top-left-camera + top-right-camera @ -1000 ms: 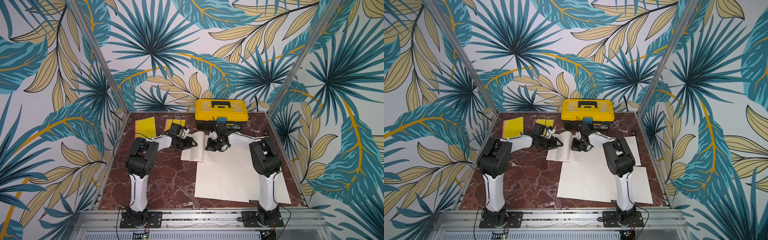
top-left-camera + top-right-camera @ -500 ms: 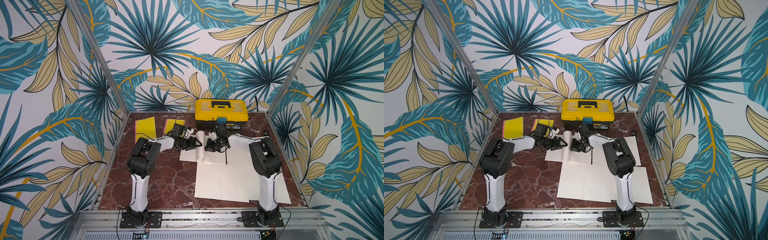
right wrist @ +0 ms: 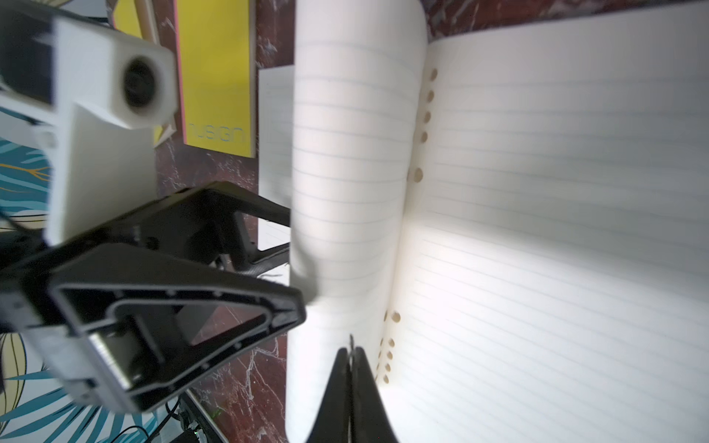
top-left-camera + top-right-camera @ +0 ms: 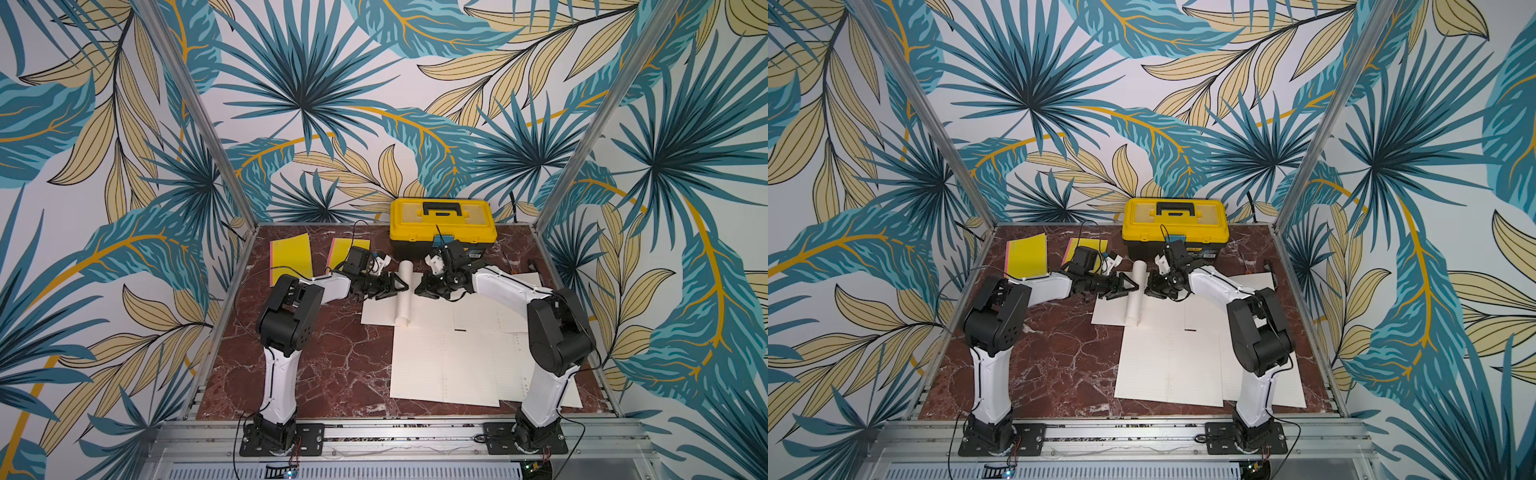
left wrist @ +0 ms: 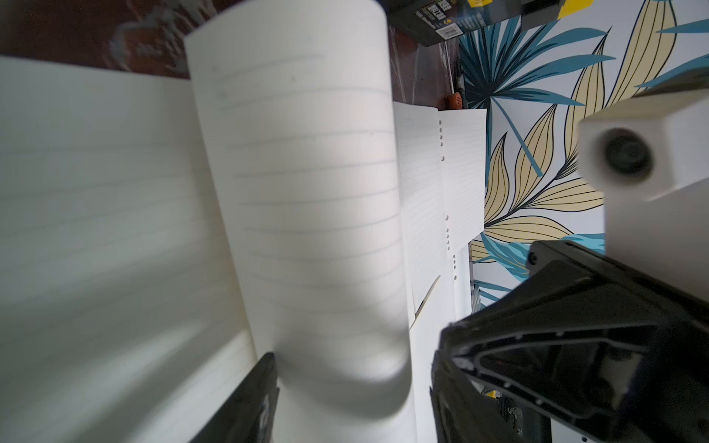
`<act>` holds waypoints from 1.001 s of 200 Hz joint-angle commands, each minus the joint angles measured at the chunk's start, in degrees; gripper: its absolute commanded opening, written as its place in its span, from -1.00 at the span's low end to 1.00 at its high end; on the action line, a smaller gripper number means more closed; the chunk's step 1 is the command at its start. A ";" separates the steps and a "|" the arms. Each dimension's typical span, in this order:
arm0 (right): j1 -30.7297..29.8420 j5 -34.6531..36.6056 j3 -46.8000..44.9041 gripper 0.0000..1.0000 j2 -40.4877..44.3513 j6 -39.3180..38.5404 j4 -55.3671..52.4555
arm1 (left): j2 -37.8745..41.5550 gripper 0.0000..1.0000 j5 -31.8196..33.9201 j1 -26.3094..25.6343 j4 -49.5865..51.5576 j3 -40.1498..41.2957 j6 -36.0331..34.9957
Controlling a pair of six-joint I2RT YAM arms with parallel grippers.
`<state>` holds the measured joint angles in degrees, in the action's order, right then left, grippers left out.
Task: Close the notebook
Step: Close the notebook at the center of the board.
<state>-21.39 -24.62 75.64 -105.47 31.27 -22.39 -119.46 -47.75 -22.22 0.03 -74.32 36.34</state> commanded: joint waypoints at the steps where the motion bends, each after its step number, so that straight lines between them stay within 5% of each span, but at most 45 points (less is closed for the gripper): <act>1: 1.02 3.15 -1.71 -0.87 1.79 -0.74 -4.06 | -1.06 0.29 -1.48 -0.63 -2.07 -1.87 0.55; 146: 3.98 9.51 -6.57 -0.91 -6.12 -2.84 -4.15 | -1.23 0.29 -2.36 -2.28 -1.24 -4.87 0.91; 200: 5.36 9.68 -10.20 -0.93 -2.26 -1.40 -2.39 | -3.09 0.29 -1.69 -5.50 1.29 -9.28 0.77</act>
<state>-16.99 -16.53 68.53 -109.60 29.39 -23.97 -120.81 -49.12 -26.33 -0.43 -81.14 37.17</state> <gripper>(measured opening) 0.044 0.646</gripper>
